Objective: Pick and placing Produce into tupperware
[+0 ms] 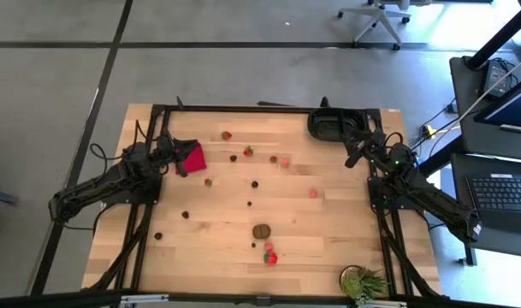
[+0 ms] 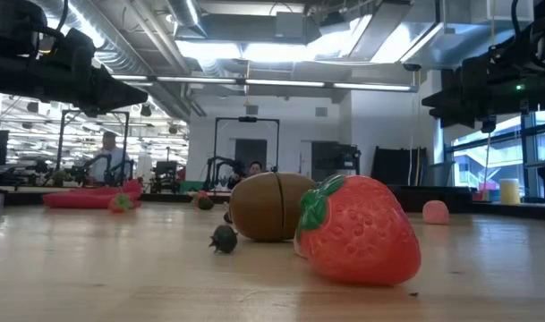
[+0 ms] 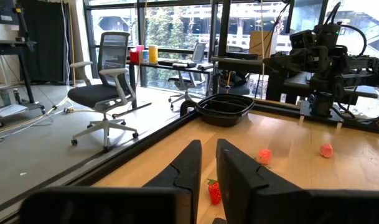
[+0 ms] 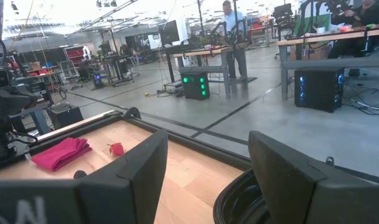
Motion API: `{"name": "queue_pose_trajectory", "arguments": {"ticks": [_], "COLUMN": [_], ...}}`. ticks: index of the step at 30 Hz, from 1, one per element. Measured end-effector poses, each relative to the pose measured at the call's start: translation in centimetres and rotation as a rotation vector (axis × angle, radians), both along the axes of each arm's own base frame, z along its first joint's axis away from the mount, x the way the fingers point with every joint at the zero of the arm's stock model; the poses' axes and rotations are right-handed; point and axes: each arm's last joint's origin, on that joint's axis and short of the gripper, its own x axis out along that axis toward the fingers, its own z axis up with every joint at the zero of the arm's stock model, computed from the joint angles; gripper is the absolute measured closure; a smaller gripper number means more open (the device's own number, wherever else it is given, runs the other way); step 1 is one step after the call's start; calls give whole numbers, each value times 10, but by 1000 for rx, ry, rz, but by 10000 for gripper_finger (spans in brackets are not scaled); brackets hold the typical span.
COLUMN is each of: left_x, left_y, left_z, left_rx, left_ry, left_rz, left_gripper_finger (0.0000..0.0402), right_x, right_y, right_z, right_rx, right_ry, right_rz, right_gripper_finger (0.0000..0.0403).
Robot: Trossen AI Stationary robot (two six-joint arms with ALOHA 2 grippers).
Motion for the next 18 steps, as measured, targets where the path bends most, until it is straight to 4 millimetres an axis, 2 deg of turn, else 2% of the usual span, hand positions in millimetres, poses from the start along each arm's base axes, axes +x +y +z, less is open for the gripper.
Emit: {"name": "queue_pose_trajectory", "arguments": {"ticks": [18], "left_x": [0], "left_y": [0], "left_z": [0], "left_rx": [0], "left_ry": [0], "left_rz": [0], "left_gripper_finger": [388], "right_x": [0], "right_y": [0], "right_z": [0], "right_rx": [-1], "right_ry": [1], "right_rz": [0], "right_gripper_finger": [176]}}
